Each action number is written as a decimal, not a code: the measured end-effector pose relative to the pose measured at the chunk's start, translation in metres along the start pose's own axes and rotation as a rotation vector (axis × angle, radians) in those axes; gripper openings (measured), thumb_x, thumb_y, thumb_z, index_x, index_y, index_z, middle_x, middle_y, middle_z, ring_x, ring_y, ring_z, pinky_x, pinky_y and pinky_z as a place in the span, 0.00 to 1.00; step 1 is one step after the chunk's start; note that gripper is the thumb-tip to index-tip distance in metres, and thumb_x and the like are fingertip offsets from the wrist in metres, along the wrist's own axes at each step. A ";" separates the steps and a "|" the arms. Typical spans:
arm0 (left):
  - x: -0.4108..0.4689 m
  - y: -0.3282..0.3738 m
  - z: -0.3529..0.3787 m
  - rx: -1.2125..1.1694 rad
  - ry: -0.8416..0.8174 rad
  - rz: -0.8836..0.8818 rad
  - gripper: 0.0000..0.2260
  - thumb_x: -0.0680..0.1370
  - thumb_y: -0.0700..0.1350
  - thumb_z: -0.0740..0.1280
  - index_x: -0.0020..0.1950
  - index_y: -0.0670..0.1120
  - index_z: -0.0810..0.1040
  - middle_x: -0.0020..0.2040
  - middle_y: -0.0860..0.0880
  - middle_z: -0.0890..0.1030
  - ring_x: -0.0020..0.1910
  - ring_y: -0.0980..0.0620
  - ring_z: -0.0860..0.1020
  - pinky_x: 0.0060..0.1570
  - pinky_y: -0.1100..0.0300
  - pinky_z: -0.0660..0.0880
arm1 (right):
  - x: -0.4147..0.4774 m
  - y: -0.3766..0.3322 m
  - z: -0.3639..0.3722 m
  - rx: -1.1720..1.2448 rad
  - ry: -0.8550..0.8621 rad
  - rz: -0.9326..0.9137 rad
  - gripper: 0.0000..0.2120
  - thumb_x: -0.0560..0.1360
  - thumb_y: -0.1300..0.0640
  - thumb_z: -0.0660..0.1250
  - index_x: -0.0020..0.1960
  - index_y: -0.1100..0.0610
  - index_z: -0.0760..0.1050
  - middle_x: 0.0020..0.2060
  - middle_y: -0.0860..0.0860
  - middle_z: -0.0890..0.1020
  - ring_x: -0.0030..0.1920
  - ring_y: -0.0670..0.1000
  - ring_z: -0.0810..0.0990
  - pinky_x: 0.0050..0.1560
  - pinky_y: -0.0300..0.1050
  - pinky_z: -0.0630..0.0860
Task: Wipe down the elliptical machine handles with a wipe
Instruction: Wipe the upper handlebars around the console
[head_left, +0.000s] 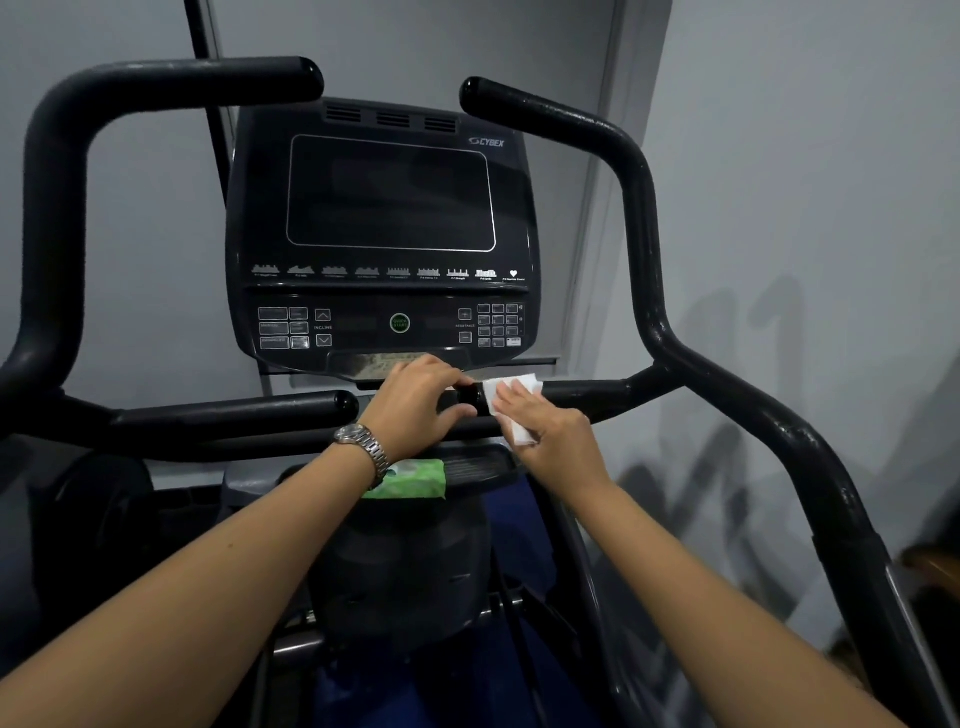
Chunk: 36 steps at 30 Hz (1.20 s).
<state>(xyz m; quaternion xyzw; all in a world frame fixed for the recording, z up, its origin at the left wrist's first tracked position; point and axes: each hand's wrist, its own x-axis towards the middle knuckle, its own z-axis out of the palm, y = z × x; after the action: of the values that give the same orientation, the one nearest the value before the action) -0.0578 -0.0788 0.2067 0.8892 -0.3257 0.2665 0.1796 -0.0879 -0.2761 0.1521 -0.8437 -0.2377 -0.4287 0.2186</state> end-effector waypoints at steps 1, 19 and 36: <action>0.000 0.000 0.000 0.000 -0.005 -0.004 0.15 0.74 0.53 0.68 0.59 0.49 0.78 0.53 0.52 0.80 0.58 0.52 0.73 0.59 0.54 0.66 | -0.001 0.006 -0.005 -0.004 0.008 0.015 0.17 0.69 0.67 0.74 0.56 0.60 0.81 0.56 0.54 0.82 0.58 0.54 0.80 0.56 0.55 0.79; -0.001 0.008 -0.004 -0.032 -0.012 -0.041 0.14 0.74 0.50 0.70 0.58 0.47 0.79 0.52 0.50 0.81 0.56 0.51 0.75 0.57 0.52 0.72 | 0.009 0.002 -0.001 0.077 0.060 -0.012 0.13 0.66 0.72 0.71 0.49 0.62 0.84 0.51 0.55 0.85 0.53 0.51 0.83 0.58 0.42 0.76; 0.000 0.016 -0.011 0.005 -0.057 -0.063 0.15 0.74 0.50 0.70 0.59 0.47 0.78 0.52 0.49 0.80 0.56 0.52 0.74 0.56 0.56 0.72 | 0.003 0.022 -0.012 -0.001 0.147 -0.026 0.14 0.64 0.74 0.74 0.47 0.63 0.84 0.50 0.55 0.85 0.51 0.52 0.84 0.52 0.46 0.79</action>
<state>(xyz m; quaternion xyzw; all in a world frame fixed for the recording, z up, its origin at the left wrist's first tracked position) -0.0723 -0.0848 0.2179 0.9067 -0.3016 0.2362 0.1765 -0.0807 -0.2996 0.1574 -0.8070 -0.2316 -0.4923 0.2295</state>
